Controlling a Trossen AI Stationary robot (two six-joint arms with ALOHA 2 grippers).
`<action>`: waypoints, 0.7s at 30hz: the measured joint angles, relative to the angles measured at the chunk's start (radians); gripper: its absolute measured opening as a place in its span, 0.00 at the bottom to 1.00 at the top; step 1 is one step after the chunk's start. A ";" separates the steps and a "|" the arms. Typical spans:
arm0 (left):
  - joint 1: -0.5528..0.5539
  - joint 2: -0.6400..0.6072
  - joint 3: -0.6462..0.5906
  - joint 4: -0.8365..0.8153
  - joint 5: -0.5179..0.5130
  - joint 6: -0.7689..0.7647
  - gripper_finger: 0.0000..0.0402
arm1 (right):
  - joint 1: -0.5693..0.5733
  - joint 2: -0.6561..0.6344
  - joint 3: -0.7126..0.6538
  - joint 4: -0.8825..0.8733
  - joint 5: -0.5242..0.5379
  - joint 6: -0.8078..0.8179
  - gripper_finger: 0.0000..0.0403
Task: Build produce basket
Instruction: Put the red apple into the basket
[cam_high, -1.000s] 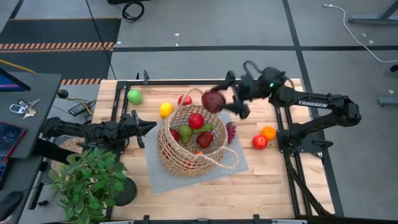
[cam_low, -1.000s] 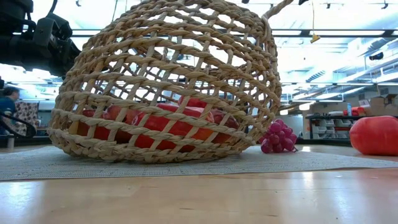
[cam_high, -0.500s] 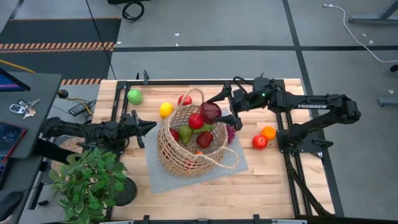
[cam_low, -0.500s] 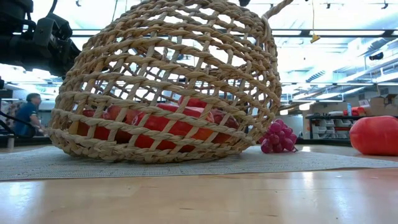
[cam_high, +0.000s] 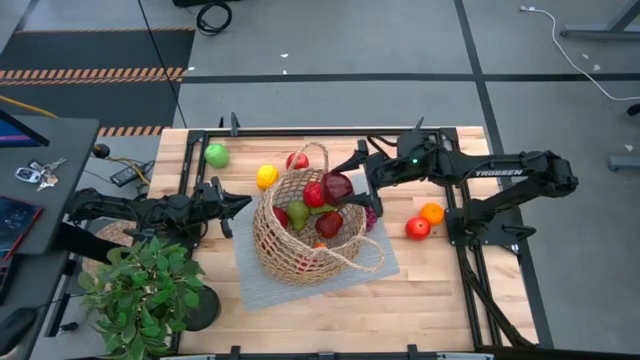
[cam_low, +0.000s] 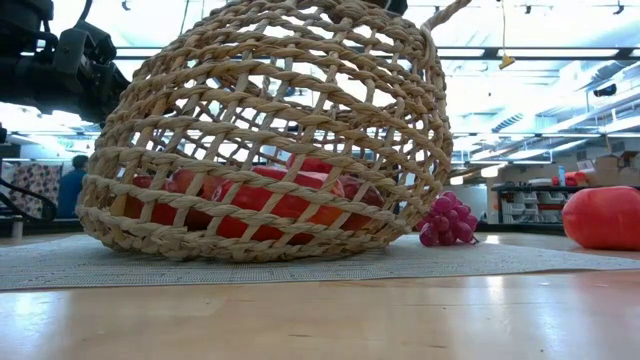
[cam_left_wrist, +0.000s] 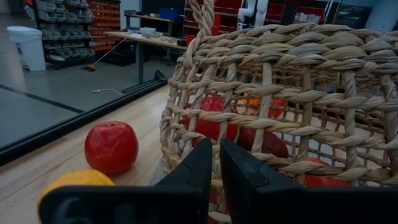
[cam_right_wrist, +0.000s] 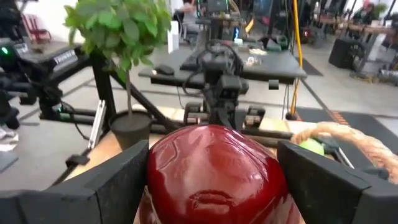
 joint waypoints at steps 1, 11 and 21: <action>0.000 0.000 0.000 0.000 0.000 0.000 0.10 | 0.002 0.012 0.006 0.005 0.004 0.000 0.87; 0.000 0.000 0.000 -0.001 0.000 0.000 0.09 | 0.029 0.181 0.211 -0.249 0.009 -0.061 0.87; 0.000 0.000 0.000 -0.001 0.000 0.000 0.09 | 0.035 0.342 0.397 -0.458 0.061 -0.157 0.87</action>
